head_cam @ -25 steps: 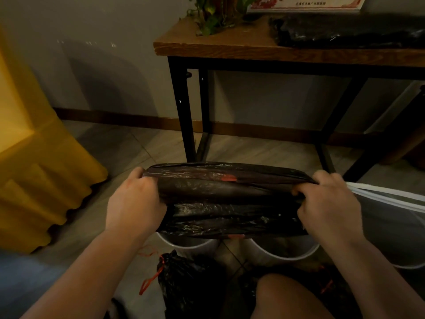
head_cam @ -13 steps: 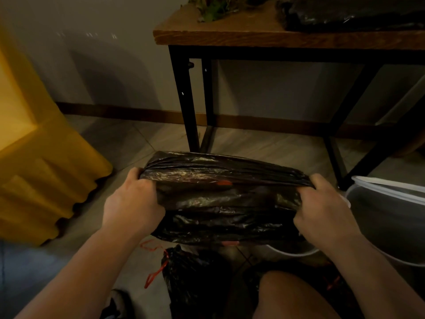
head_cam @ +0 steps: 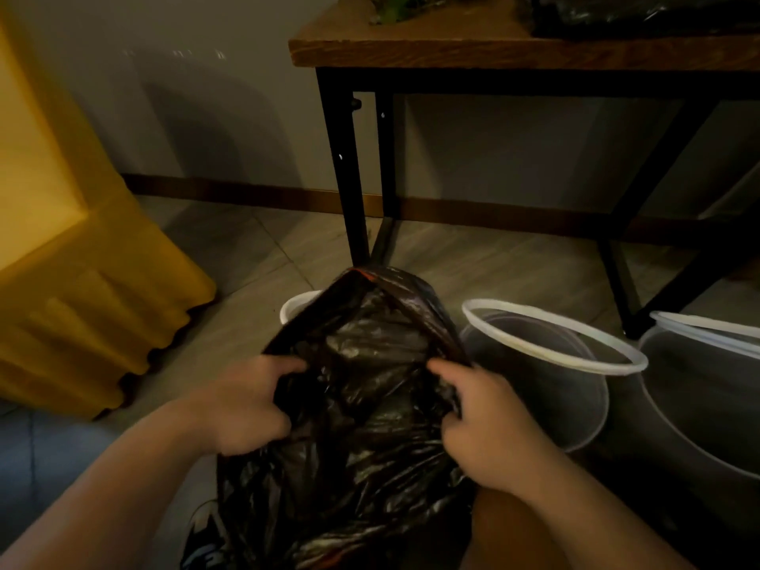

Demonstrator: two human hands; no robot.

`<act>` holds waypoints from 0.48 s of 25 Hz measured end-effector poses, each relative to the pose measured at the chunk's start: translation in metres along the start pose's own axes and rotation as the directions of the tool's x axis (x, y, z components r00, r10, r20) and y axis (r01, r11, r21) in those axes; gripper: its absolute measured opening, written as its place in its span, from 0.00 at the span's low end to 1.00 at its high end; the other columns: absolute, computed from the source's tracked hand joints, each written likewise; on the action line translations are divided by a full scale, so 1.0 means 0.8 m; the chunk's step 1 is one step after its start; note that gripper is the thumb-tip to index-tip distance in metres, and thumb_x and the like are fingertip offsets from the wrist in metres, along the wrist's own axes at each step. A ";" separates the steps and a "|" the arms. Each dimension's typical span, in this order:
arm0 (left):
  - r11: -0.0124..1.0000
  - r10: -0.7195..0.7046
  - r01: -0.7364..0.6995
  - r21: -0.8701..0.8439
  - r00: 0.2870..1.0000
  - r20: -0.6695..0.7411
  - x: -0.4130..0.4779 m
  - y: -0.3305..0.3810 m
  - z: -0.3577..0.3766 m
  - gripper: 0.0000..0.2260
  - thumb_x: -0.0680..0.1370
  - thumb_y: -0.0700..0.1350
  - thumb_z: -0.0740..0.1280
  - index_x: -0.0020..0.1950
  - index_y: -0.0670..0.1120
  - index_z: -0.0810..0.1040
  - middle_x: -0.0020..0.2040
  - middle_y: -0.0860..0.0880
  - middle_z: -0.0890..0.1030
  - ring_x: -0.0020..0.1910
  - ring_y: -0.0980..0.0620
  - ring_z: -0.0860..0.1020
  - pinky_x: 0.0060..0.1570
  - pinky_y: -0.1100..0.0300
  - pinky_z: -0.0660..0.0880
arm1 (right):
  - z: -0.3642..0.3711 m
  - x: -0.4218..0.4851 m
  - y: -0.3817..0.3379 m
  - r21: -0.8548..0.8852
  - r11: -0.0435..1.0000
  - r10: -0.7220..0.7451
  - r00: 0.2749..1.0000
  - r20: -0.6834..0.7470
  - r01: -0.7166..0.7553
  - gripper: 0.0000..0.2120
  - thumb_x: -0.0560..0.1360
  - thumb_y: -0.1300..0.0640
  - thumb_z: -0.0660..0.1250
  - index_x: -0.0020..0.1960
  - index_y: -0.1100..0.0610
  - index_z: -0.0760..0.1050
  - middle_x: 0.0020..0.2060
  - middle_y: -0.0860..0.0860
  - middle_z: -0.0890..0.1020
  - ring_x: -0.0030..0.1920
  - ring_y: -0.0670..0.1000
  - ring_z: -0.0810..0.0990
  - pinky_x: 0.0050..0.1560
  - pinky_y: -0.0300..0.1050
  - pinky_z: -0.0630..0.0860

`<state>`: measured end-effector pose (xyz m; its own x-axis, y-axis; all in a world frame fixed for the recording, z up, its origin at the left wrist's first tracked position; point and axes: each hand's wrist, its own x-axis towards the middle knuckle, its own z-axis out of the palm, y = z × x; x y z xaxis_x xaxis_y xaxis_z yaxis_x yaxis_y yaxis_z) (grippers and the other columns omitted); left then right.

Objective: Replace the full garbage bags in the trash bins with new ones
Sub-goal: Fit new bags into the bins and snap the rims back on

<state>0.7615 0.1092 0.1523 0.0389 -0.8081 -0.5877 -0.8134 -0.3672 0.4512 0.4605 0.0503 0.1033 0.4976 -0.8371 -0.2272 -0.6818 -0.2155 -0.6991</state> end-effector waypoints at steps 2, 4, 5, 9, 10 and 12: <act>0.997 -0.060 0.056 0.057 0.995 0.078 0.006 -0.008 0.020 0.27 0.69 0.47 0.74 0.67 0.64 0.76 0.57 0.61 0.79 0.56 0.59 0.78 0.46 0.68 0.73 | 0.024 0.015 0.000 -0.012 1.000 0.018 0.995 0.097 -0.016 0.35 0.73 0.62 0.64 0.78 0.44 0.67 0.71 0.49 0.75 0.71 0.51 0.73 0.67 0.38 0.66; 0.991 -0.120 0.112 0.074 0.986 0.113 0.015 -0.020 0.037 0.29 0.68 0.48 0.74 0.69 0.60 0.76 0.58 0.59 0.79 0.56 0.58 0.78 0.47 0.66 0.74 | 0.044 0.029 -0.001 -0.012 1.000 0.015 0.988 0.157 -0.013 0.32 0.72 0.61 0.63 0.76 0.47 0.70 0.70 0.51 0.76 0.69 0.53 0.75 0.64 0.39 0.70; 0.989 -0.137 0.127 0.081 0.981 0.135 0.019 -0.025 0.043 0.30 0.67 0.49 0.74 0.70 0.59 0.75 0.58 0.58 0.79 0.56 0.57 0.78 0.47 0.66 0.74 | 0.053 0.037 -0.001 -0.012 1.000 0.023 0.984 0.176 -0.021 0.31 0.72 0.61 0.63 0.75 0.48 0.71 0.69 0.52 0.77 0.68 0.54 0.76 0.63 0.40 0.71; 0.987 -0.158 0.152 0.051 0.974 0.160 0.028 -0.037 0.053 0.33 0.65 0.51 0.76 0.70 0.58 0.73 0.60 0.57 0.78 0.58 0.56 0.78 0.50 0.65 0.75 | 0.075 0.073 -0.003 -0.011 0.998 0.058 0.979 0.195 -0.057 0.28 0.73 0.61 0.64 0.72 0.49 0.73 0.66 0.54 0.79 0.65 0.58 0.79 0.62 0.45 0.77; 0.988 -0.151 0.147 0.039 0.979 0.140 0.031 -0.039 0.048 0.33 0.65 0.52 0.76 0.70 0.59 0.73 0.62 0.56 0.78 0.59 0.55 0.77 0.54 0.63 0.76 | 0.076 0.083 -0.004 -0.023 0.998 0.060 0.983 0.176 -0.057 0.27 0.74 0.61 0.65 0.73 0.49 0.73 0.66 0.54 0.79 0.65 0.59 0.78 0.62 0.46 0.76; 0.991 -0.124 0.118 0.071 0.987 0.099 0.043 -0.044 0.029 0.36 0.65 0.53 0.76 0.72 0.62 0.70 0.66 0.57 0.77 0.62 0.54 0.76 0.58 0.58 0.76 | 0.077 0.104 -0.001 -0.040 0.998 0.059 0.990 0.125 -0.054 0.24 0.74 0.60 0.65 0.70 0.50 0.74 0.64 0.55 0.79 0.64 0.60 0.79 0.61 0.48 0.76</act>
<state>0.7781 0.1049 0.1007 0.0818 -0.7064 -0.7031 -0.8425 -0.4259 0.3299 0.5357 0.0115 0.0431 0.5195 -0.7791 -0.3508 -0.7289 -0.1899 -0.6577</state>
